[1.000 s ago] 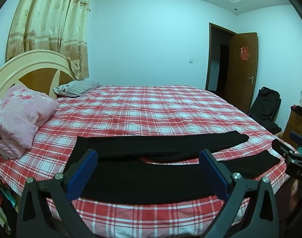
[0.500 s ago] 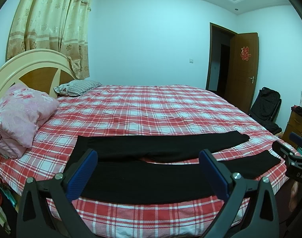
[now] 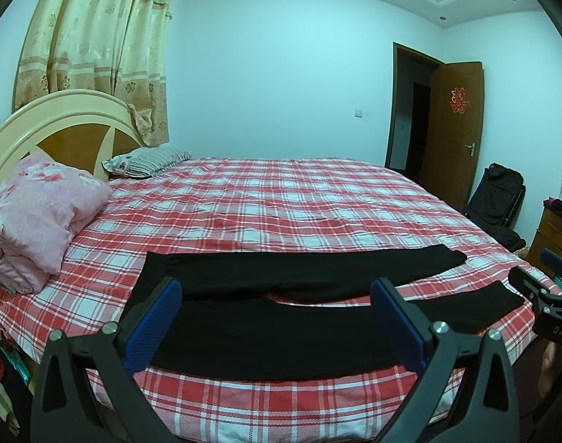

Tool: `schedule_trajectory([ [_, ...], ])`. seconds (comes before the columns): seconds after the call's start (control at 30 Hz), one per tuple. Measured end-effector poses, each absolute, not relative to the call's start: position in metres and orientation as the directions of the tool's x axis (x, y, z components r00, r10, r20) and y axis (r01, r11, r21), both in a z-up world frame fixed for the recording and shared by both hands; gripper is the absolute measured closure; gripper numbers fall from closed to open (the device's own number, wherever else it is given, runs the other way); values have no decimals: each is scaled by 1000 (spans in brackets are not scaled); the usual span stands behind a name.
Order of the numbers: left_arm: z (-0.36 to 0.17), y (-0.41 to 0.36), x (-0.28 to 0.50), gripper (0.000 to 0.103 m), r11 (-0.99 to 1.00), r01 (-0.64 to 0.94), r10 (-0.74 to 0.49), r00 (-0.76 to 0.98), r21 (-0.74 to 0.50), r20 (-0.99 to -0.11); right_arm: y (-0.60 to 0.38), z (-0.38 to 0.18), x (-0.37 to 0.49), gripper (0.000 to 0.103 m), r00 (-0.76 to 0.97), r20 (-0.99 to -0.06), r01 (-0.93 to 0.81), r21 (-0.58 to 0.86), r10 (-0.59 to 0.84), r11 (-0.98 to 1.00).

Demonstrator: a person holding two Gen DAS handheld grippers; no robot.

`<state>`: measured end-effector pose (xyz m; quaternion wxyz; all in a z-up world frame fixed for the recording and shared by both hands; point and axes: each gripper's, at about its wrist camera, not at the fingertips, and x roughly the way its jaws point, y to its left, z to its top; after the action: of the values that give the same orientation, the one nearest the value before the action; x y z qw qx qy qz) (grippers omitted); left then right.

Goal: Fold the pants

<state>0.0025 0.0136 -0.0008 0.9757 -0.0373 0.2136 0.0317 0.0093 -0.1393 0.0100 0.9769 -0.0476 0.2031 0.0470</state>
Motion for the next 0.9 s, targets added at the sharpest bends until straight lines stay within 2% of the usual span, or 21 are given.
schedule_trajectory([
  [0.9, -18, 23, 18, 0, 995, -84, 52, 898, -55, -436, -133, -7, 20, 1, 898, -431, -146, -87, 95, 985],
])
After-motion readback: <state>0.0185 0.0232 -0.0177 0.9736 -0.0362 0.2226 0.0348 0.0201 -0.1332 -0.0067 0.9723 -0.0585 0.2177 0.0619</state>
